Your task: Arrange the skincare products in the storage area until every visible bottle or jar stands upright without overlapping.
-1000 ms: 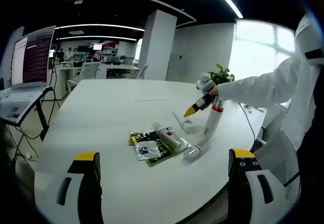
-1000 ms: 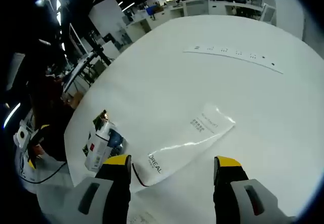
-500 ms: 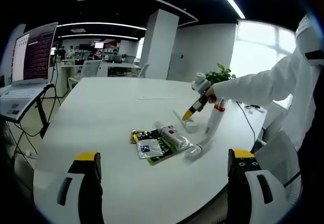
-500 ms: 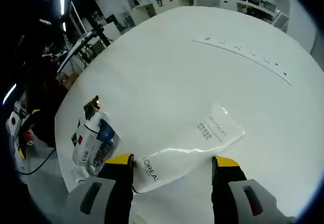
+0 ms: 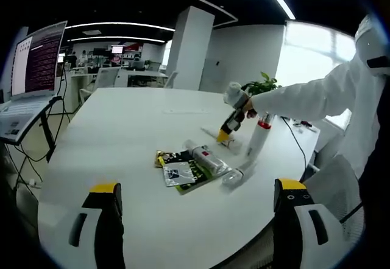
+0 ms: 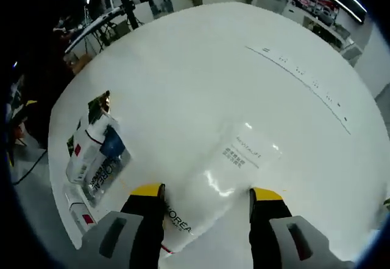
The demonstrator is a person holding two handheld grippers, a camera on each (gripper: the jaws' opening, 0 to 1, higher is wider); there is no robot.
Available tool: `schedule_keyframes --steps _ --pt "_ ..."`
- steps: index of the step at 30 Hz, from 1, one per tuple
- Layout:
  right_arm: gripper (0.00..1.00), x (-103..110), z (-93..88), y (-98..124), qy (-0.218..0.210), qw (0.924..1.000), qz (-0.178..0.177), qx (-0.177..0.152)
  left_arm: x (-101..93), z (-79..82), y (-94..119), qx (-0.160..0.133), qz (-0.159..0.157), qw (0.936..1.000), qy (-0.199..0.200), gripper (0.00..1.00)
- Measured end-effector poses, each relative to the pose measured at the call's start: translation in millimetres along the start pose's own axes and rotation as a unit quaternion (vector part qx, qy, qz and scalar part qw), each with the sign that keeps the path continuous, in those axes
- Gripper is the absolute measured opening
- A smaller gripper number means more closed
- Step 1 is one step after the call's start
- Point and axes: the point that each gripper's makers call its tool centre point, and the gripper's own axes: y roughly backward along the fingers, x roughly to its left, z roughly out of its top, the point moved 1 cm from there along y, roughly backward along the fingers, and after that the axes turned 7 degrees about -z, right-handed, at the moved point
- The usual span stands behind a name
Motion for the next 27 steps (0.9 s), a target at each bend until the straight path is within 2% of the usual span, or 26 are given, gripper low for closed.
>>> schedule_keyframes --steps 1,2,3,8,11,12,18,27 --pt "0.55 0 2.2 0 0.022 0.9997 -0.005 -0.004 0.3 -1.2 -1 0.001 0.0 1.0 0.0 0.97" --pt "0.51 9 6.8 0 0.028 0.9992 0.023 -0.019 0.3 -1.1 -2 0.002 -0.001 1.0 0.001 0.97" --pt "0.51 1 5.1 0 0.015 0.9998 0.009 -0.008 0.1 -0.7 -3 0.003 -0.003 1.0 0.002 0.97" --pt "0.47 -5 5.7 -1 0.018 0.9996 0.008 -0.02 -0.8 -0.5 -6 0.006 -0.006 1.0 0.002 0.97" --pt "0.32 -12 7.7 -1 0.016 0.9989 0.003 -0.043 -0.5 -0.1 -5 0.005 -0.005 1.0 0.001 0.97" --pt "0.31 -13 7.7 -2 0.002 0.9987 0.006 -0.05 -0.9 -1.8 -6 0.005 -0.007 1.0 0.002 0.97" --pt "0.27 -20 9.0 -4 -0.016 0.9965 0.008 -0.081 0.6 -0.1 -10 0.005 -0.008 1.0 0.002 0.96" --pt "0.21 -18 8.4 -1 -0.07 0.9873 0.018 -0.142 -1.7 0.2 -14 0.001 -0.012 0.9999 0.005 0.94"
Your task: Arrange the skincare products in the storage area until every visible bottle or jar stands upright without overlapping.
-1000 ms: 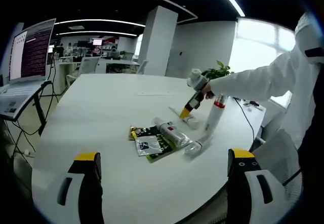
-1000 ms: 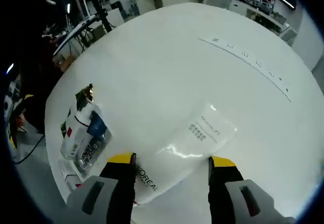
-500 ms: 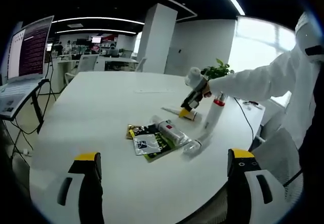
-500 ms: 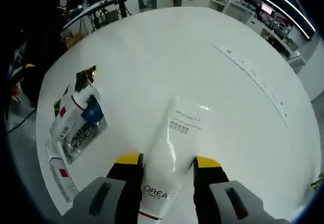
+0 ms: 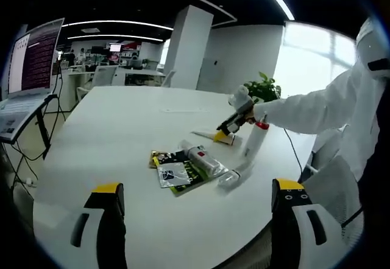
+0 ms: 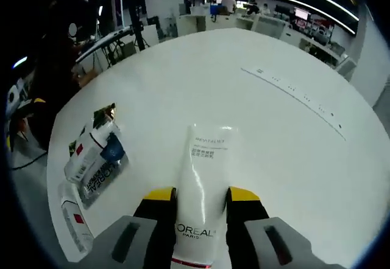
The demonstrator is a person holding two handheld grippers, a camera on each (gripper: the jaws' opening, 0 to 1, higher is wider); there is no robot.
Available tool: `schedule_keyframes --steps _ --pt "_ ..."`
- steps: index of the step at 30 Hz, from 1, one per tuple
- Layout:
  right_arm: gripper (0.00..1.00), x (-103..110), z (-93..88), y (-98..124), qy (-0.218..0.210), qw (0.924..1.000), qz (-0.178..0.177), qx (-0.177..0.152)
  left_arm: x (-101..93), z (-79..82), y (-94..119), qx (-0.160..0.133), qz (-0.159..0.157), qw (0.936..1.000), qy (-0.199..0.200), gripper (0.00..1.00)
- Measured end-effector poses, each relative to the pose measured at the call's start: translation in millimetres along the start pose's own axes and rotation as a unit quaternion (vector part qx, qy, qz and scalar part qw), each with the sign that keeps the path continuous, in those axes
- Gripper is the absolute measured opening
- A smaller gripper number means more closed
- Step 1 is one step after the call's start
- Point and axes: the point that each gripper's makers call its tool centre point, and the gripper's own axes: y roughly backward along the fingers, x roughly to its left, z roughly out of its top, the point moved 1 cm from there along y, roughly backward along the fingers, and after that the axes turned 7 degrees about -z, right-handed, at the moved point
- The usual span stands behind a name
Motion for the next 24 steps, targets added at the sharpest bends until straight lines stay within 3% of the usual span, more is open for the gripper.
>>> schedule_keyframes --steps 11,15,19,24 --pt "0.17 2 0.0 5 -0.029 0.9979 0.004 -0.057 -1.6 1.2 -2 -0.009 -0.002 0.9999 0.005 0.92" --pt "0.17 2 0.4 5 -0.039 0.9975 -0.011 -0.058 -0.1 7.1 -7 -0.01 -0.004 0.9999 0.006 0.91" --pt "0.17 1 1.0 3 -0.037 0.9976 -0.005 -0.058 0.7 12.5 -14 -0.007 -0.007 0.9999 -0.007 0.91" --pt "0.17 -3 8.0 2 -0.113 0.9894 0.017 -0.089 -1.2 13.7 -27 0.007 -0.038 0.9989 -0.028 0.87"
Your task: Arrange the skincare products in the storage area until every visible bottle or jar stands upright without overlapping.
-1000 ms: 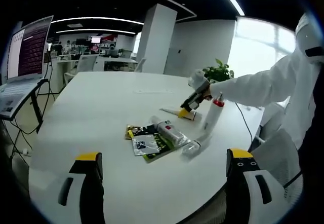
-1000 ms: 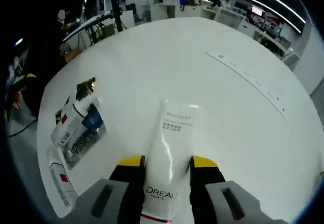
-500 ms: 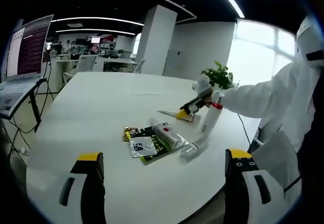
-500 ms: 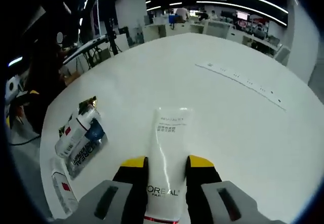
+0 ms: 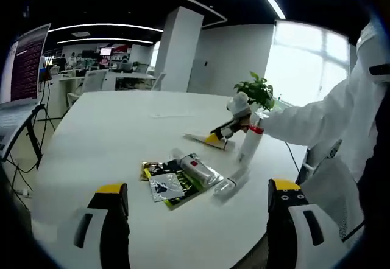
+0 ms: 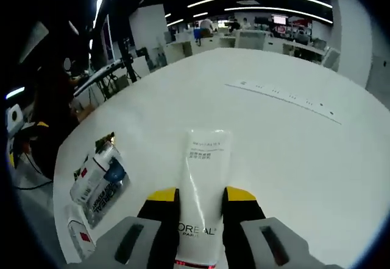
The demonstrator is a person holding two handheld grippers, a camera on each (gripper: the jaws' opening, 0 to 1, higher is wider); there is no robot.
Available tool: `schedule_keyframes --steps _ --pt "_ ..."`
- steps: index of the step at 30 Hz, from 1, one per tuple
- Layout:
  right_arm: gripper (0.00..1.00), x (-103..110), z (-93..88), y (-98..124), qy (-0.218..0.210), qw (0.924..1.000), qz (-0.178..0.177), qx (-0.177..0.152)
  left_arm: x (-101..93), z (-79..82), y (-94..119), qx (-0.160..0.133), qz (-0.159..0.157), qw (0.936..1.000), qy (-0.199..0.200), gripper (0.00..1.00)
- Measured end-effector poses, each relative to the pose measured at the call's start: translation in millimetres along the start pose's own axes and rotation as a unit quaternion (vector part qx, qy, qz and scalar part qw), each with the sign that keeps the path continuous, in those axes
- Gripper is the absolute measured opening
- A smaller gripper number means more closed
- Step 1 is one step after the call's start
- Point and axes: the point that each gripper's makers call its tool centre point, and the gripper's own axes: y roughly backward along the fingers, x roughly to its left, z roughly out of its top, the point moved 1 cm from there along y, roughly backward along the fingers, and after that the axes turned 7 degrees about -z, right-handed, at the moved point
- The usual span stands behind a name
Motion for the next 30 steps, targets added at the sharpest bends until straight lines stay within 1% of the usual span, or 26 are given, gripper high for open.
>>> schedule_keyframes --steps 2,3,5,6,7,8,9,11,12,13,15,17,19,21,22,23,24,25,26,27,29,30 --pt "0.16 2 1.2 1 -0.029 0.9994 0.01 -0.013 3.6 5.1 -9 0.007 -0.007 0.9999 -0.01 0.86" --pt "0.16 4 2.2 1 -0.046 0.9985 0.019 -0.024 2.0 5.9 -9 0.006 -0.012 0.9998 -0.013 0.87" --pt "0.16 10 3.8 5 -0.08 0.9955 0.035 -0.036 1.2 11.1 -17 0.003 -0.029 0.9996 -0.003 0.86" --pt "0.16 13 5.4 7 -0.088 0.9943 0.042 -0.044 0.4 14.9 -21 -0.005 -0.038 0.9993 0.006 0.86" --pt "0.16 15 8.1 9 -0.106 0.9916 0.05 -0.056 -2.7 20.8 -27 -0.016 -0.054 0.9981 0.026 0.85" --pt "0.16 16 10.0 12 -0.114 0.99 0.054 -0.064 -2.7 25.6 -31 -0.024 -0.061 0.9972 0.037 0.85" --pt "0.16 18 14.8 16 -0.125 0.9867 0.065 -0.08 -2.5 32.6 -38 -0.034 -0.068 0.9961 0.045 0.85" --pt "0.16 21 21.0 22 -0.145 0.9822 0.071 -0.096 0.6 39.0 -48 -0.033 -0.068 0.9965 0.037 0.84" --pt "0.16 20 27.3 26 -0.152 0.9789 0.08 -0.111 1.6 42.5 -54 -0.032 -0.069 0.9966 0.033 0.84" --pt "0.16 21 30.5 29 -0.156 0.9772 0.083 -0.117 0.1 46.6 -63 -0.027 -0.071 0.9968 0.025 0.83" --pt "0.16 20 37.7 35 -0.152 0.9763 0.085 -0.128 -0.3 55.0 -75 -0.032 -0.08 0.9961 0.021 0.82" --pt "0.16 19 45.5 39 -0.145 0.9756 0.088 -0.139 -0.6 68.9 -90 -0.052 -0.088 0.9942 0.034 0.79" --pt "0.16 21 55.4 45 -0.129 0.9758 0.089 -0.152 0.6 80.3 -104 -0.061 -0.092 0.993 0.044 0.77" --pt "0.16 26 64.7 52 -0.118 0.9744 0.096 -0.166 -0.9 93.9 -117 -0.071 -0.1 0.9916 0.041 0.76" --pt "0.16 28 69.8 56 -0.114 0.9736 0.098 -0.172 -5.8 108.9 -123 -0.103 -0.12 0.9858 0.057 0.77" --pt "0.16 29 73.7 58 -0.112 0.9726 0.101 -0.178 -11.4 117.1 -125 -0.122 -0.14 0.9794 0.079 0.77" --pt "0.16 32 79.9 62 -0.113 0.9703 0.107 -0.185 -15.7 127.9 -128 -0.141 -0.168 0.9673 0.128 0.77" --pt "0.16 34 84.2 65 -0.111 0.9692 0.11 -0.191 -11.9 133.5 -130 -0.153 -0.168 0.961 0.157 0.77" --pt "0.16 37 88.5 68 -0.103 0.9684 0.111 -0.198 -6.1 139.1 -133 -0.167 -0.159 0.9579 0.172 0.75" --pt "0.16 41 94.2 73 -0.098 0.9671 0.114 -0.205 1.3 144.5 -136 -0.181 -0.147 0.9584 0.165 0.73" --pt "0.16 50 103.0 82 -0.091 0.9645 0.122 -0.216 6.4 146.4 -140 -0.182 -0.134 0.9617 0.155 0.69" --pt "0.16 53 107.1 85 -0.083 0.9636 0.123 -0.223 9.8 148.0 -143 -0.186 -0.128 0.9609 0.16 0.68"
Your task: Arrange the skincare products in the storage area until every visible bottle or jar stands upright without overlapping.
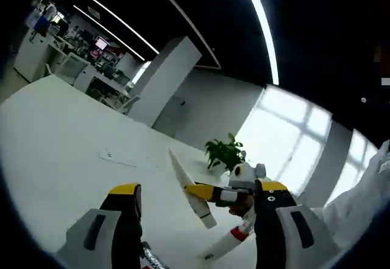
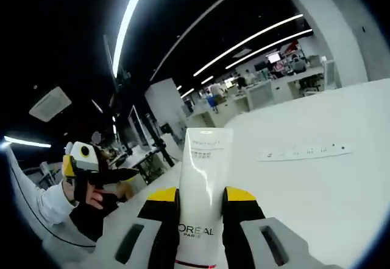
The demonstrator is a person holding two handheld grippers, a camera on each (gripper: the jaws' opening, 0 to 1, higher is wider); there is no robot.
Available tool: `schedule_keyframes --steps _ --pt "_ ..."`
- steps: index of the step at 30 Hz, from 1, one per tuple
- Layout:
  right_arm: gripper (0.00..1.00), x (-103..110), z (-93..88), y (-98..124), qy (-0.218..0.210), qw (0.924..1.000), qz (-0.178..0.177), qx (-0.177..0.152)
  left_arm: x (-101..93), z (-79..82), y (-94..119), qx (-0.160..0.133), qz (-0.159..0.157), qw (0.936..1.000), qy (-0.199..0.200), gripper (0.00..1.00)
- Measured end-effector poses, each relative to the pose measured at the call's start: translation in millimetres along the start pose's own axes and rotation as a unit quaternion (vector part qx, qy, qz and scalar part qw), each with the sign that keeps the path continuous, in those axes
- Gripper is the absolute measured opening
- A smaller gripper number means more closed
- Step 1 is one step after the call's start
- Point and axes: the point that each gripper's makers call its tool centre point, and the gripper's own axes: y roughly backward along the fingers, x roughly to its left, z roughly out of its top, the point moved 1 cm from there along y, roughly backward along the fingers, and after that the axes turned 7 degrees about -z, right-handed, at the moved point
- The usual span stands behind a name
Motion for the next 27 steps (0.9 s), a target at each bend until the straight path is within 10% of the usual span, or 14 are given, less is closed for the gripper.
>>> schedule_keyframes --steps 11,20,27 --pt "0.17 82 22.9 13 0.147 0.9881 0.047 -0.006 -14.8 7.9 -6 -0.034 -0.015 0.9986 0.037 0.57" --pt "0.17 113 13.8 18 0.183 0.9815 0.056 -0.005 -26.5 18.4 -8 -0.066 -0.016 0.9967 0.043 0.42" --pt "0.17 131 6.8 24 0.19 0.98 0.058 -0.01 -38.6 -1.8 -12 -0.038 -0.019 0.9979 0.049 0.39"
